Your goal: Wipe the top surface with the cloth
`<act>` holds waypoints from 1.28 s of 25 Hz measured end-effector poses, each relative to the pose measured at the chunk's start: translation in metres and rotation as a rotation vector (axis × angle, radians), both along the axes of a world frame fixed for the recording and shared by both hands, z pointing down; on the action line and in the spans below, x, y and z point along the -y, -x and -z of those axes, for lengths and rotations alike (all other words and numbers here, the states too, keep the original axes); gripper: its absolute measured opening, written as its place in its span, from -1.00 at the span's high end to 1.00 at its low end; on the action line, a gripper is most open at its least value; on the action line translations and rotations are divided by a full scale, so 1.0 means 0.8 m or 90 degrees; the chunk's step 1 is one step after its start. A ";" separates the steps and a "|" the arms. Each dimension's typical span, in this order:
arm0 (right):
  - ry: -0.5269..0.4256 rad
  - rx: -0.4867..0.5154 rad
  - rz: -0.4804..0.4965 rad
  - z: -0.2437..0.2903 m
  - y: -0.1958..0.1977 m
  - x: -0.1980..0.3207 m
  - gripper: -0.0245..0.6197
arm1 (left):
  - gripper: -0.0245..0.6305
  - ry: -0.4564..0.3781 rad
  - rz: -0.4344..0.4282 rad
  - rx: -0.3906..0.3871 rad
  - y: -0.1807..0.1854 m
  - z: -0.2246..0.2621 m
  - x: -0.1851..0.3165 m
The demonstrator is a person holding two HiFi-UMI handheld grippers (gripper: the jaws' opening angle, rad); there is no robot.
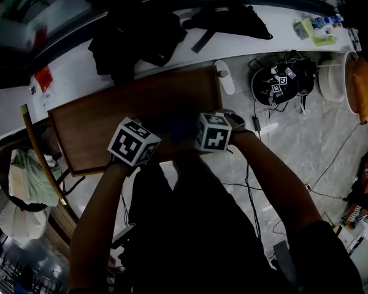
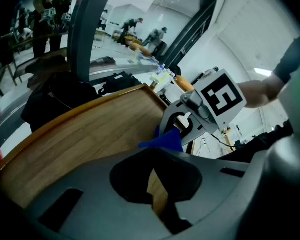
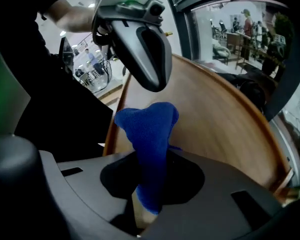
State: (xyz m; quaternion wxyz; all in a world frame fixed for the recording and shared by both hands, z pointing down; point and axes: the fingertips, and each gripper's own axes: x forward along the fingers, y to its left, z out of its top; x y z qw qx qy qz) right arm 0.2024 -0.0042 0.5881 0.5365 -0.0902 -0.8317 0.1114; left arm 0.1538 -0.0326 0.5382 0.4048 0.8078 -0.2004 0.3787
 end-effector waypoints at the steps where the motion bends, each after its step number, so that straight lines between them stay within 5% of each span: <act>1: 0.012 -0.001 -0.002 0.000 -0.002 -0.012 0.65 | 0.89 0.005 -0.006 -0.003 -0.002 -0.002 -0.006; 10: 0.079 -0.013 0.011 0.000 -0.017 -0.077 0.65 | 0.89 0.035 -0.074 0.010 -0.017 -0.014 -0.053; 17: 0.104 -0.041 0.094 0.000 -0.024 -0.101 0.65 | 0.89 0.046 -0.083 0.012 -0.021 -0.018 -0.060; 22: 0.135 -0.026 0.080 0.009 -0.029 -0.093 0.65 | 0.89 0.034 -0.081 0.010 -0.021 -0.011 -0.044; 24: 0.096 0.020 -0.004 0.024 -0.027 -0.044 0.65 | 0.89 0.012 -0.072 0.010 -0.021 -0.004 -0.022; 27: -0.053 0.073 -0.145 0.054 -0.025 0.079 0.65 | 0.89 -0.029 -0.038 0.011 -0.017 0.000 0.025; 29: -0.136 0.064 -0.165 0.059 -0.026 0.143 0.65 | 0.89 -0.043 -0.015 0.018 -0.014 0.002 0.052; 32: -0.181 0.005 -0.115 0.038 -0.028 0.185 0.65 | 0.89 -0.063 0.000 0.016 -0.022 0.014 0.082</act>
